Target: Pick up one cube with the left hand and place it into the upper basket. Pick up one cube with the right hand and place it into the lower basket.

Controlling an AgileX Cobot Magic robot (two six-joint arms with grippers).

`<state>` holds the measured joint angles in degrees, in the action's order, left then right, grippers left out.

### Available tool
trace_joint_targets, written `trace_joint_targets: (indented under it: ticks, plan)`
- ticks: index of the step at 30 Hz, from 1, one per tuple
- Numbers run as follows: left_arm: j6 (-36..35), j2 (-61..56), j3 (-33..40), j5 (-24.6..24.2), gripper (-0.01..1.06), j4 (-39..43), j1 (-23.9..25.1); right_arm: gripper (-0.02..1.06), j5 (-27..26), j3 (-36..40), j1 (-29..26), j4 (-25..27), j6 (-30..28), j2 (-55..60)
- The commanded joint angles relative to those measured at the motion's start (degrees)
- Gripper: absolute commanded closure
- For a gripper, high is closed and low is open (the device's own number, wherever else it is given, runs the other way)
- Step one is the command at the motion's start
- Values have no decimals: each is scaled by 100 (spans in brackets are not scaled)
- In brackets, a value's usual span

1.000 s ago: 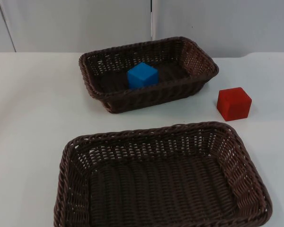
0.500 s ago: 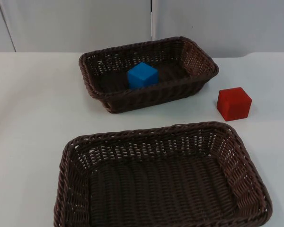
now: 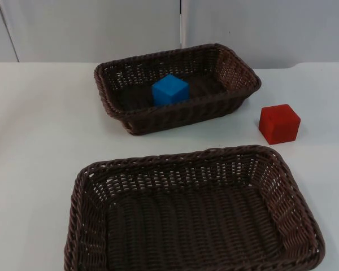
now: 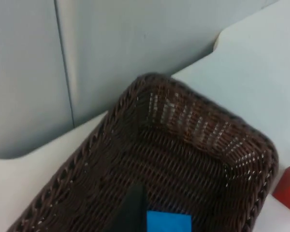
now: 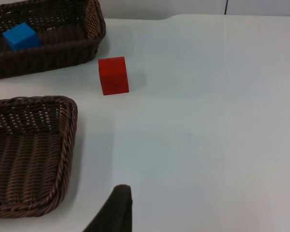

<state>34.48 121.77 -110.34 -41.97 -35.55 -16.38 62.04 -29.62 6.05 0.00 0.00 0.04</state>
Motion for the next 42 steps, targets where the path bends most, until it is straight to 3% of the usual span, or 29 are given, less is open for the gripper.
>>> trace_joint_targets:
  ticks: [1, 10, 19, 24, 29, 35, 42]
  plan:
    - [-112, -280, -9, -158, 13, 136, -17, -1, -19, 14, -12, 0, -83, -4]
    - [-154, -713, -9, -564, 13, 190, -17, -1, -19, 14, -12, 0, -83, -4]
    - [-199, -1089, 76, -660, 13, 190, -17, -1, -19, 14, -12, 0, -83, -4]
    - [-161, -1689, 922, 14, 13, 190, -17, -1, -19, 14, -12, 0, -83, -4]
    - [-68, -2575, 2352, 927, 13, 216, -17, -1, -19, 14, -12, 0, -83, -4]
    - [-68, -3330, 3439, 1316, 13, 284, -17, -1, -19, 14, -12, 0, -83, -4]
    - [-374, -4088, 4163, 1585, 13, 284, -17, -1, -19, 14, -12, 0, -83, -4]
